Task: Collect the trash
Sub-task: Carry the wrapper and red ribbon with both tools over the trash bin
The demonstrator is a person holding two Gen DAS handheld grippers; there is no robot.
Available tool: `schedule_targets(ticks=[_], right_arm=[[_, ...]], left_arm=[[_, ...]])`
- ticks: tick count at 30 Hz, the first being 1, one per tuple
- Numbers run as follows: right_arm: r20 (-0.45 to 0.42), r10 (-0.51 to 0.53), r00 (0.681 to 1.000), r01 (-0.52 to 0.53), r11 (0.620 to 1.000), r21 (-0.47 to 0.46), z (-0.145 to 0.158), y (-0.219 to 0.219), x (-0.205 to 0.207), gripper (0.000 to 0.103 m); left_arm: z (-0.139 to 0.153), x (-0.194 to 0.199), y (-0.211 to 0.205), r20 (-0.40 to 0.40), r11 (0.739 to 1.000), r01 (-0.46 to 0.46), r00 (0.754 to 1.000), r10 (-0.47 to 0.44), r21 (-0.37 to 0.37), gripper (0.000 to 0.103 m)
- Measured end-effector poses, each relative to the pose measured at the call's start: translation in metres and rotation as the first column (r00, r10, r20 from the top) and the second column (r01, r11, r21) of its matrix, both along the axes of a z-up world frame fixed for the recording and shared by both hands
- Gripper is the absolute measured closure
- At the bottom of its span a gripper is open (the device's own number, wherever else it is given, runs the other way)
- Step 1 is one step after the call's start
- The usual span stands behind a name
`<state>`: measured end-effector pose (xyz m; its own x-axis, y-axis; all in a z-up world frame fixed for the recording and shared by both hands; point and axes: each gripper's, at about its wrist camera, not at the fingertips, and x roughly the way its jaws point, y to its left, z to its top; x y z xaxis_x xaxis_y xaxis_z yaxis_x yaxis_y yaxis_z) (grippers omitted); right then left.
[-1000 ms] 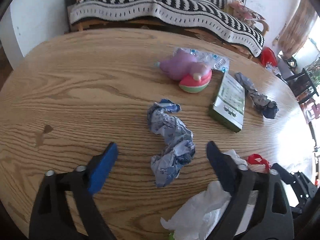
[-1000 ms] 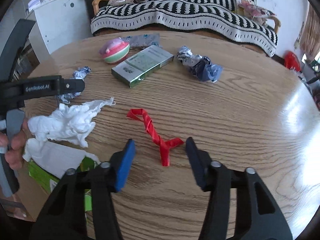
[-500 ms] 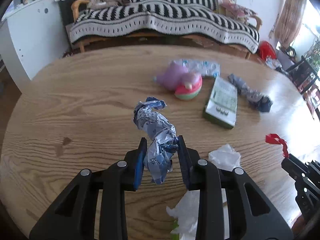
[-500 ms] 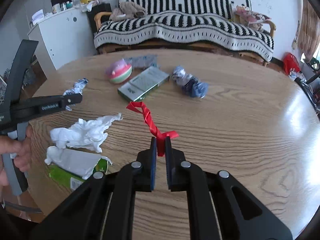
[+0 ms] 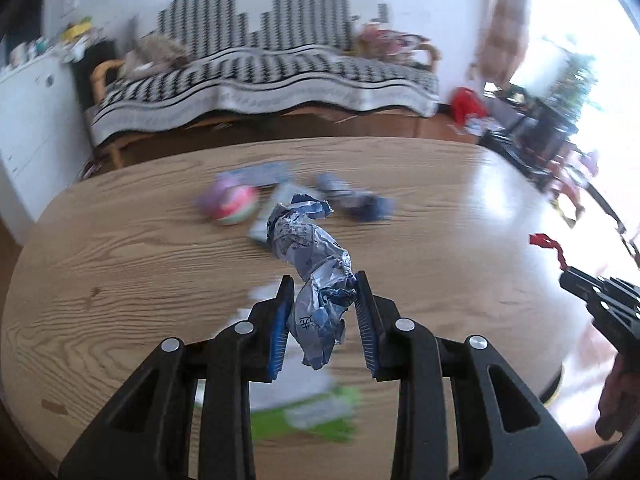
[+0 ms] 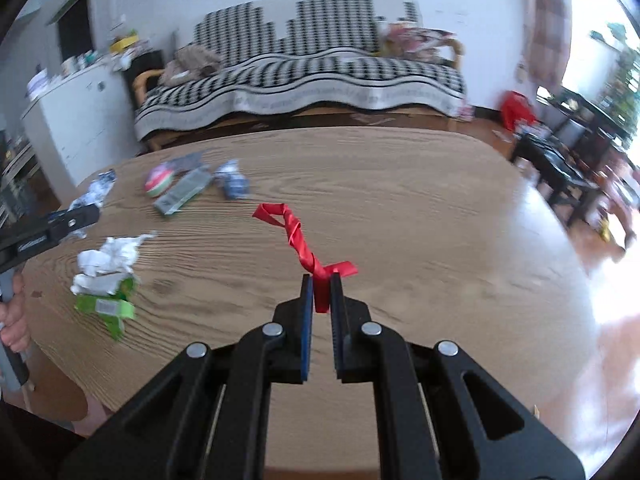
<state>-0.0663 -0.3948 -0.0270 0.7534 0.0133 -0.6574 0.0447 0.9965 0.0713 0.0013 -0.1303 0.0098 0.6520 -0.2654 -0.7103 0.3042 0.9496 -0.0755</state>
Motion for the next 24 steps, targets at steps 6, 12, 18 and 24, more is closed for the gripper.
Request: schedule_targets(ticks=[6,12,18,24], right_arm=[[0.001,-0.159,0.987,0.159,0.987,0.011,-0.004,-0.086,-0.065,0.094],[-0.028,-0.292,0.956,0.293,0.956,0.034,-0.02,-0.153,-0.119,0.094],[-0.077,-0.352,0.933,0.356,0.932,0.062,-0.039,-0.193,-0.155,0.094],[-0.143,-0.384,0.912,0.399,0.913,0.091,-0.057,-0.212,-0.177,0.094]], left_arm=[[-0.003,-0.045,-0.092,0.02,0.984,0.176,0.984,-0.176,0.003,0.073],[-0.024,-0.088,-0.176,0.005,0.936,0.35,0.937,-0.35,0.035,0.073],[-0.044,-0.128,-0.245,-0.016,0.873,0.485,0.874,-0.485,0.048,0.073],[-0.067,-0.155,-0.298,-0.063,0.814,0.58,0.814,-0.577,0.043,0.073]])
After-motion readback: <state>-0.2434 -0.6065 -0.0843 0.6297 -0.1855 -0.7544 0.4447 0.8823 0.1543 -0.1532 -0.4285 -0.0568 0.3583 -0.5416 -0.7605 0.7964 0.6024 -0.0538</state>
